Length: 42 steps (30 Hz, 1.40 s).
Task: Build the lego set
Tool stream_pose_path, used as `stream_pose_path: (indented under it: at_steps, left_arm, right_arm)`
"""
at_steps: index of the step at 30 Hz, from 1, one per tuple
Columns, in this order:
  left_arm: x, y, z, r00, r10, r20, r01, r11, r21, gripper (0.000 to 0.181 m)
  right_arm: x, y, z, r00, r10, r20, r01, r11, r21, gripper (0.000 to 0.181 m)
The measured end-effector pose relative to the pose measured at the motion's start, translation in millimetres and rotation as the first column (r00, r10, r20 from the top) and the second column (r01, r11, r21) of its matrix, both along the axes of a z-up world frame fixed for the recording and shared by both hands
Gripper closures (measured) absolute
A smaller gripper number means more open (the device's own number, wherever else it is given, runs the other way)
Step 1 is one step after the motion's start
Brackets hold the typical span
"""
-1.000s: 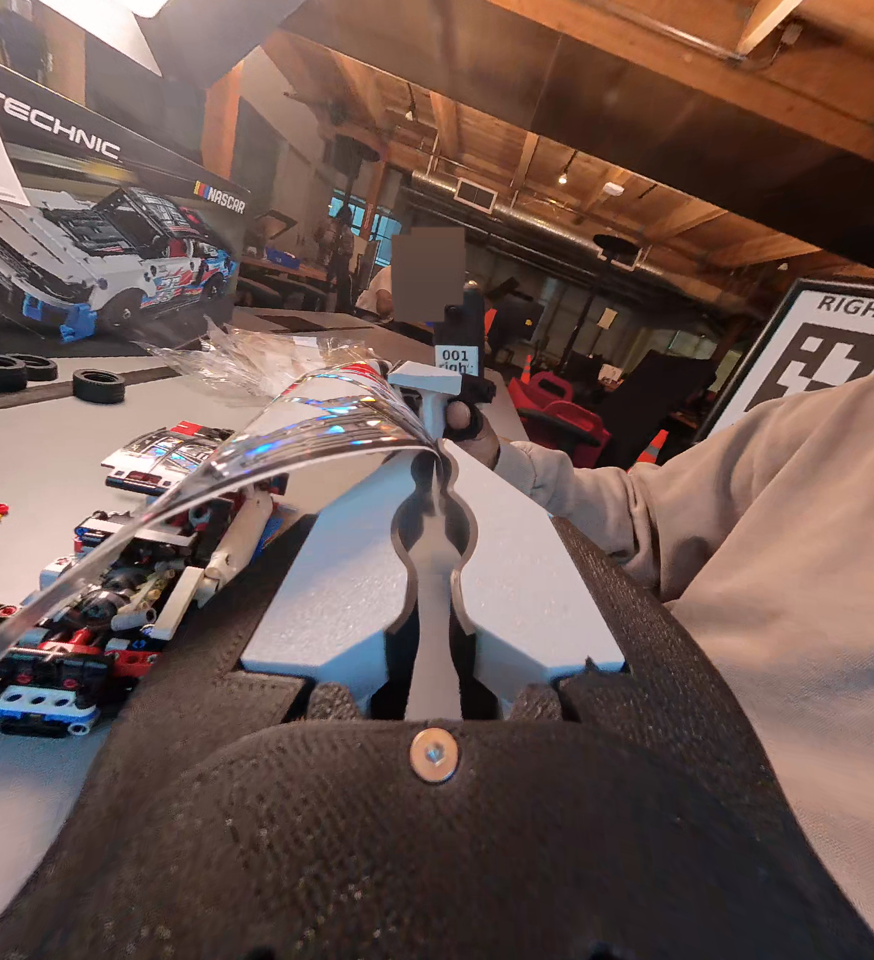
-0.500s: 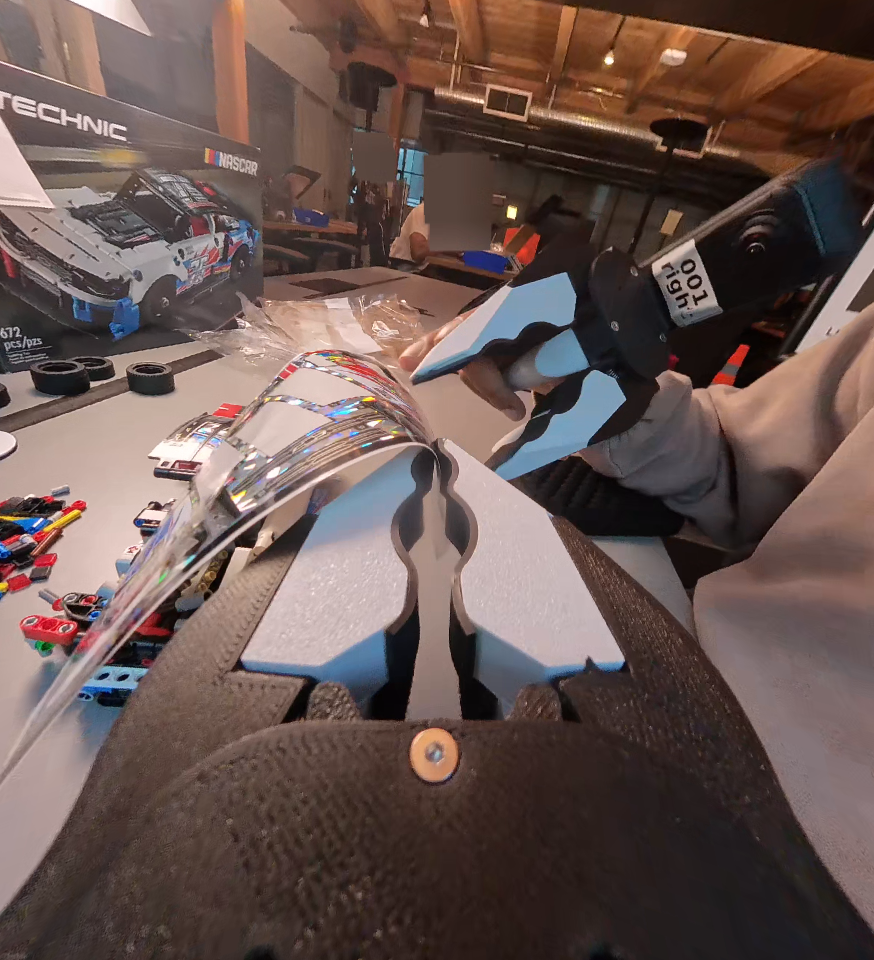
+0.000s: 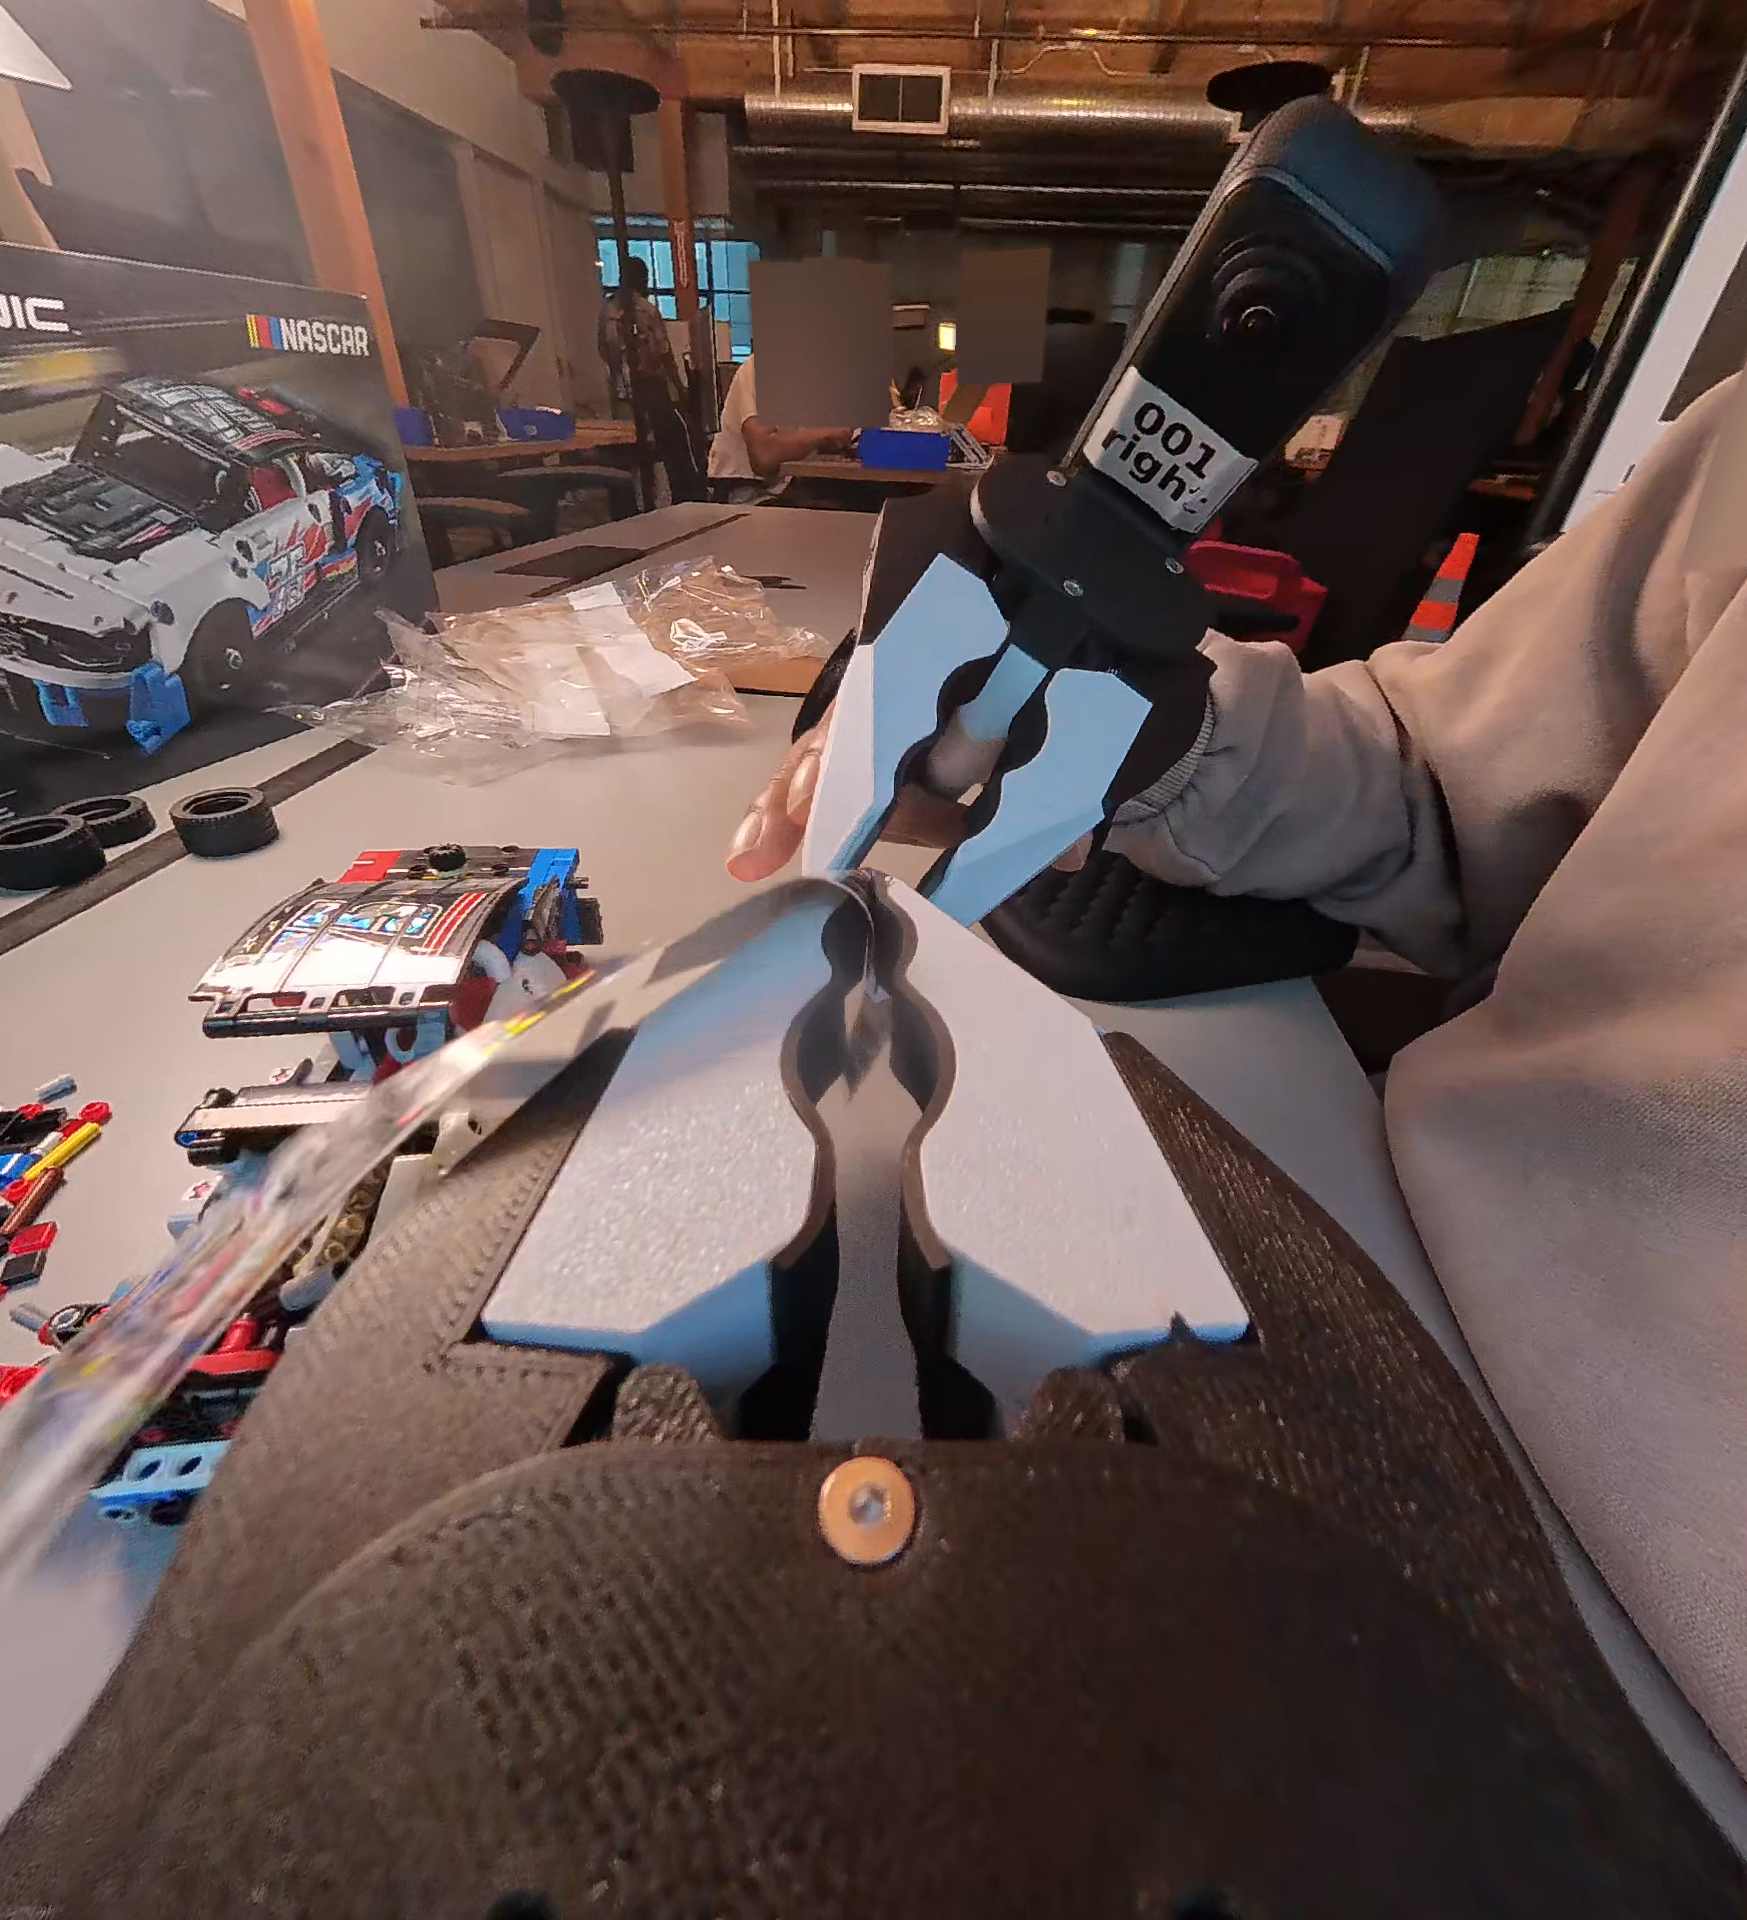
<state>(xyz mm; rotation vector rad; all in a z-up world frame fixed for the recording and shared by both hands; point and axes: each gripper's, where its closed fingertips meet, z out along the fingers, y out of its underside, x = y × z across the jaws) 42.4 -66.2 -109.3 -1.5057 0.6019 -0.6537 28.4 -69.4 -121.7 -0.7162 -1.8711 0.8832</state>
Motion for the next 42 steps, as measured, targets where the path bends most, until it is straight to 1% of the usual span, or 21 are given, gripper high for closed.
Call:
stream_pose_path:
  at_steps: [6,8,11,13,17,24,30,34,38,42]
  left_arm:
    - [3,-1,0,1.000,-0.017,0.012,0.017,1.000,-0.006,0.181]
    - [-1,1,-1,1.000,0.003,0.014,-0.003,1.000,-0.016,0.181]
    - [-4,2,-1,1.000,0.020,0.006,-0.019,1.000,-0.023,0.181]
    - [-5,3,0,1.000,0.025,0.009,-0.025,0.999,-0.020,0.181]
    - [-4,4,-5,0.999,0.038,-0.027,-0.038,0.999,-0.023,0.181]
    - [-1,5,-12,0.993,0.052,-0.104,-0.054,0.998,-0.016,0.181]
    - [2,5,-20,0.976,0.070,-0.207,-0.070,0.998,0.008,0.181]
    - [3,6,-24,0.964,0.081,-0.252,-0.078,0.997,0.023,0.181]
    - [2,6,-25,0.957,0.090,-0.277,-0.084,0.996,0.031,0.181]
    - [0,7,-24,0.959,0.096,-0.267,-0.092,0.995,0.027,0.181]
  right_arm:
    - [1,-4,-1,1.000,0.026,0.008,-0.026,0.998,-0.054,0.171]
    - [2,-1,2,1.000,0.014,-0.009,-0.014,0.999,-0.049,0.170]
    - [4,6,11,0.999,-0.008,-0.049,0.006,0.999,-0.045,0.177]
    - [6,7,11,0.999,-0.009,-0.054,0.008,1.000,-0.008,0.181]
    - [3,6,4,0.999,-0.024,-0.049,0.027,0.997,0.075,0.179]
    - [4,7,-3,0.999,-0.025,-0.027,0.028,0.991,0.131,0.181]
    - [7,7,-9,1.000,-0.004,0.017,0.002,0.994,0.108,0.181]
    - [8,8,-12,0.999,0.006,0.035,-0.009,0.997,0.082,0.181]
    - [9,10,-10,0.999,0.007,0.036,-0.009,0.998,0.057,0.181]
    - [10,12,-8,0.999,0.008,0.031,-0.009,0.999,0.033,0.181]
